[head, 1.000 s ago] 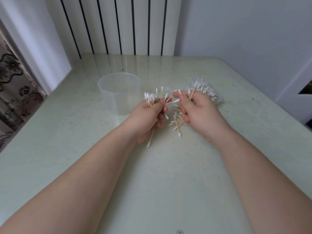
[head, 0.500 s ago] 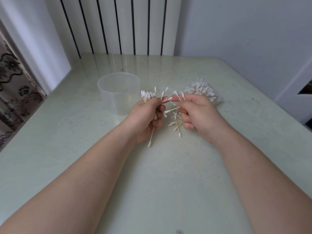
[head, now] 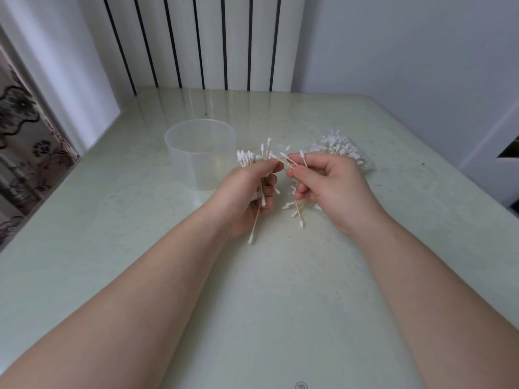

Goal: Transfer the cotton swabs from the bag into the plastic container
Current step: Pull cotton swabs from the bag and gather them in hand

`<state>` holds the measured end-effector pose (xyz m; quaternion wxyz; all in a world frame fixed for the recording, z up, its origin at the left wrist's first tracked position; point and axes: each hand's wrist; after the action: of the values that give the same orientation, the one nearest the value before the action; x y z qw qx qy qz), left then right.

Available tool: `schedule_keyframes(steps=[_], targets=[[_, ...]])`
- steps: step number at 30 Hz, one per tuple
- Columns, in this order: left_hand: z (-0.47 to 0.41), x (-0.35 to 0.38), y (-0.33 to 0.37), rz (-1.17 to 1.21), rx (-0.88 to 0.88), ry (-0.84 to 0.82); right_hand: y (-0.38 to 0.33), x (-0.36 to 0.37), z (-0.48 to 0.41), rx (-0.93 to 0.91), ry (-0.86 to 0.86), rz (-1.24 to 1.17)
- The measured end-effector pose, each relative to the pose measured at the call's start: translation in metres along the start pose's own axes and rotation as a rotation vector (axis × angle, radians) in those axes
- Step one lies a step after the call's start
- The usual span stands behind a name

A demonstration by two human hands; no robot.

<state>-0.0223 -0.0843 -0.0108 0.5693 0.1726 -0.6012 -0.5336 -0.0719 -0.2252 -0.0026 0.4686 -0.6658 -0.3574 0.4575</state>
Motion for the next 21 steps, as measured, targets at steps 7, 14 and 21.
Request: schedule_keyframes(steps=[7,14,21], targets=[[0.0010,0.0011,-0.0016,-0.048,0.070,0.008,-0.0017,0.0017,0.0027,0.000,0.007,0.024],[0.0037,0.0045,-0.0015,-0.073,0.075,0.016,0.0000,0.0022,0.0026,0.018,0.028,0.016],[0.0047,0.0037,-0.0032,-0.149,0.123,-0.012,0.0013,0.0047,0.0049,-0.038,-0.022,0.131]])
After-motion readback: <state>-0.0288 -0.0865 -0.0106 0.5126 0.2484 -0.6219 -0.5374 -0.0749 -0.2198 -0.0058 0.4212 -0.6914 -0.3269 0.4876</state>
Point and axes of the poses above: each hand's wrist, its own z-axis away from the middle knuckle, its own x-axis out of the palm, y = z × x, and after that the axes turned 11 degrees about z, right-handed
